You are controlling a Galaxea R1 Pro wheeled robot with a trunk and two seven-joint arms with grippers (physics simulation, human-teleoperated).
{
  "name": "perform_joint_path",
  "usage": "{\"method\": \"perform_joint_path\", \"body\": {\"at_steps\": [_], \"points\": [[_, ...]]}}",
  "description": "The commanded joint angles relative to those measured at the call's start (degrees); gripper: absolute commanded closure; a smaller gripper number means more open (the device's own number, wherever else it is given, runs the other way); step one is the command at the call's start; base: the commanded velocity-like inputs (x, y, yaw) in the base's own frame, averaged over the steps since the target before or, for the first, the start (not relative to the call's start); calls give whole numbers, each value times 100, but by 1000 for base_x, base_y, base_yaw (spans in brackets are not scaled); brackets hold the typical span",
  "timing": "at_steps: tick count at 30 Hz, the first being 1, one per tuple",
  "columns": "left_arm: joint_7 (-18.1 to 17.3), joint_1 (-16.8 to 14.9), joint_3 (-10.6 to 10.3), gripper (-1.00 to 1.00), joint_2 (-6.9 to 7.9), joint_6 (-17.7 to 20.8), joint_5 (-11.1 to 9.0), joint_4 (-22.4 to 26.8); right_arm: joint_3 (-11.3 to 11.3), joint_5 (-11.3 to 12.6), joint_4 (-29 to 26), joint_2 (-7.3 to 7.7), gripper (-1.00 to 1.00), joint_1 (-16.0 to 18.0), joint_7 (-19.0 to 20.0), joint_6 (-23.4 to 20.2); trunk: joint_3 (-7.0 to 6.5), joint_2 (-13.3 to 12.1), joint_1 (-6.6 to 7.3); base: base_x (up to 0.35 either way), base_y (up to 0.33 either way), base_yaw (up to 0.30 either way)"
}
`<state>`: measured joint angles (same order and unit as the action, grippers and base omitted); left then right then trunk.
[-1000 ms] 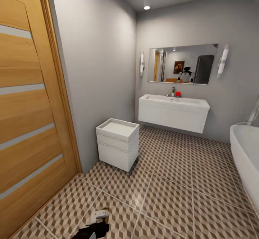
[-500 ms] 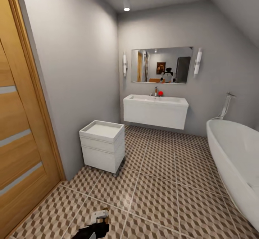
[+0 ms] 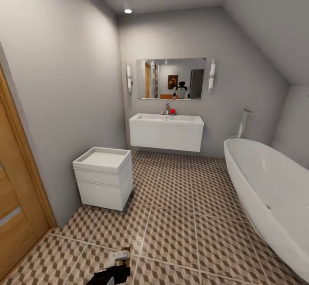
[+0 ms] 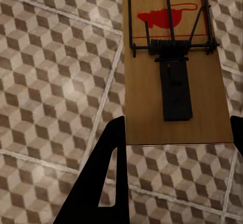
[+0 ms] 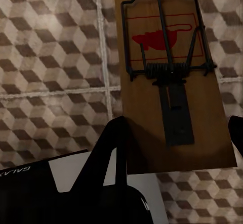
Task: Take the four mousetraps from the cabinet in the bathroom and place them on the bathroom floor. Make sure all four end up on the same floor surface, and ensure that at least two of them are either under or directly next to the same bathroom sink.
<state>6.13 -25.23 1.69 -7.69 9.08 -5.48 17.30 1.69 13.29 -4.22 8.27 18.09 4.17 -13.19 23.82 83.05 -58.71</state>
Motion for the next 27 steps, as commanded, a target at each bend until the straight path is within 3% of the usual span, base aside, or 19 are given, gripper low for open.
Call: {"method": "perform_joint_path", "body": {"at_steps": [1,18,27], "points": [[26,0,11,100,0,45,-46,15,16,25,-9,0,100,2,9,-31,6,3,-1,222,0,-106],[20,0,8,100,22,45,-47,29,13,-8,-9,-10,100,2,5,-26,5,3,-1,314,0,-18],[12,0,7,100,22,7,-54,28,15,16,-9,-10,100,2,5,-28,5,3,-1,325,0,-221]]}}
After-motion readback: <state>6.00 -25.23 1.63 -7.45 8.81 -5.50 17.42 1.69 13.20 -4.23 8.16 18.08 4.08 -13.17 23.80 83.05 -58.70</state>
